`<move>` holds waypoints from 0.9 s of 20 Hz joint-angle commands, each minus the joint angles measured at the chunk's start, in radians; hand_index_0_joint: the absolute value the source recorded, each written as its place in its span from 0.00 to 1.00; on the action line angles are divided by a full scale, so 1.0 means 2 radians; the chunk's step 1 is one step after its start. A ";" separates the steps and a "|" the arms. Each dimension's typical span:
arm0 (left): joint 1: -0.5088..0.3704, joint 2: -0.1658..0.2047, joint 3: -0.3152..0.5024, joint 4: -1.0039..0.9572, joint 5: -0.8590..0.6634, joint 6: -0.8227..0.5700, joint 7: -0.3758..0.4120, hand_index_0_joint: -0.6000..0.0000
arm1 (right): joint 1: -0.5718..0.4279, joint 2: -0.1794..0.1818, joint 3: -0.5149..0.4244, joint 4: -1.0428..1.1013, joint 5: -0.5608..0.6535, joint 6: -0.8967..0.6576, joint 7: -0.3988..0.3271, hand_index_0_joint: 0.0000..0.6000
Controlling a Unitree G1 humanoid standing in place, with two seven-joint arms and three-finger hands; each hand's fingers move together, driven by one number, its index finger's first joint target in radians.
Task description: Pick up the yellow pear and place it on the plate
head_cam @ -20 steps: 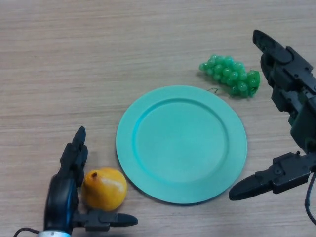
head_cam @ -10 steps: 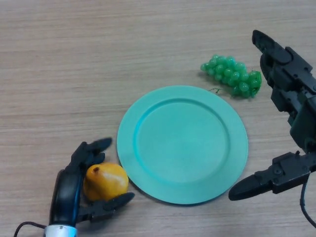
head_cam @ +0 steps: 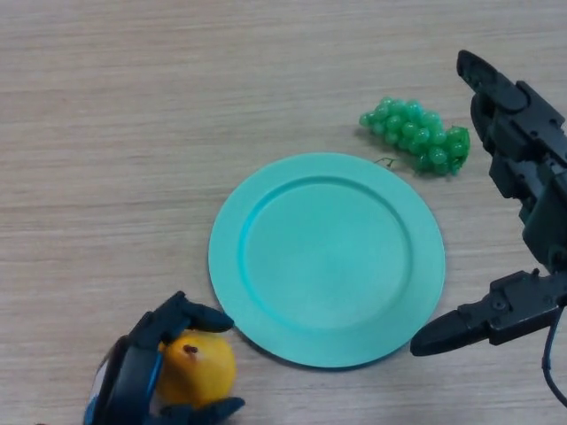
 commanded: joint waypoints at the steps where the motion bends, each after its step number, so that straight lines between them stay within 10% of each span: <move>1: -0.025 0.006 0.011 -0.067 0.019 -0.071 0.013 0.00 | -0.014 -0.011 -0.021 -0.039 0.023 -0.048 -0.019 0.00; 10: -0.217 -0.005 -0.067 -0.018 -0.061 0.039 -0.059 0.00 | -0.009 -0.014 -0.041 -0.052 0.051 -0.031 -0.023 0.00; 18: -0.325 -0.005 -0.119 0.197 -0.192 -0.018 0.011 0.00 | 0.004 -0.013 -0.061 -0.055 0.044 -0.048 -0.019 0.00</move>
